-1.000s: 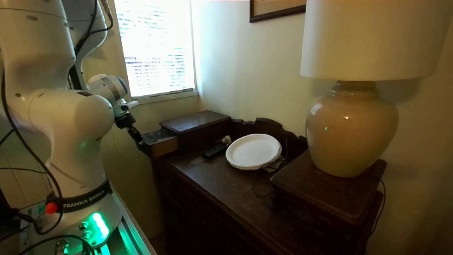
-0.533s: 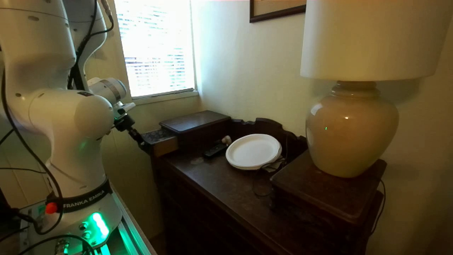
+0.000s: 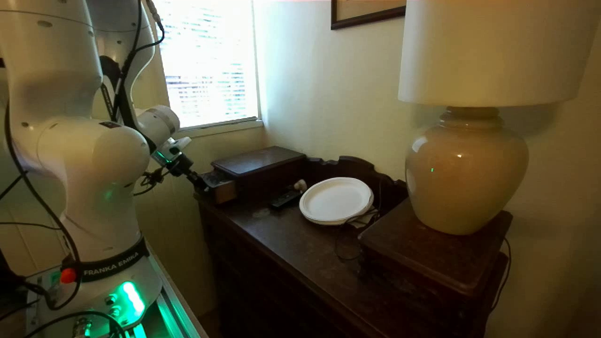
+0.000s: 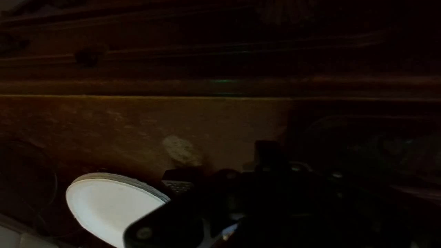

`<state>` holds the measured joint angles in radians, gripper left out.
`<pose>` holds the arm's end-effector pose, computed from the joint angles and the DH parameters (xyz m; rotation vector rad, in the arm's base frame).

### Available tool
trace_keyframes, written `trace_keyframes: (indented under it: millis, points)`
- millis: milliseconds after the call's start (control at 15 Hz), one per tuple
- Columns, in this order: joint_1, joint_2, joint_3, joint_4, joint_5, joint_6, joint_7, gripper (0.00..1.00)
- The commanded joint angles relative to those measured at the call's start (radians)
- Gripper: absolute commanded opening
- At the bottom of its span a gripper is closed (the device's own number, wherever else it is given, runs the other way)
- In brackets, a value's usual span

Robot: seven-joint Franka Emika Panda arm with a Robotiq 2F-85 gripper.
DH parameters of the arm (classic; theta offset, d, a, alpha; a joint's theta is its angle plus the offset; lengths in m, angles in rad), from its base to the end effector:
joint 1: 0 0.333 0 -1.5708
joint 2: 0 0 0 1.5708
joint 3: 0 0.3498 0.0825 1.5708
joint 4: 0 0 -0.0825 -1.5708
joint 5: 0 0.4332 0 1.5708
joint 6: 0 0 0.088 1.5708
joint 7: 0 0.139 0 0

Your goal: Close the small drawer on the left

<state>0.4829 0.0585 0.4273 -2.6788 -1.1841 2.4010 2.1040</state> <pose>0.2657 0.3048 0.1599 2.7129 -0.2118 0.8178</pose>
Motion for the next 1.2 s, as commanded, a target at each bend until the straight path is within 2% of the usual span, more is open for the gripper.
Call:
trace_keyframes:
  millis: [0, 267, 533, 800, 1133]
  points:
    - [-0.011, -0.001, 0.009, 0.000, 0.003, -0.001, -0.006, 0.04]
    - [-0.006, -0.001, 0.017, 0.000, 0.004, -0.001, -0.005, 0.04]
    - [-0.009, -0.005, 0.008, 0.010, -0.109, -0.013, 0.077, 0.03]
    - [-0.026, -0.001, -0.004, 0.021, -0.277, -0.025, 0.234, 0.02]
    - [-0.052, 0.029, -0.014, 0.027, -0.414, -0.033, 0.380, 0.03]
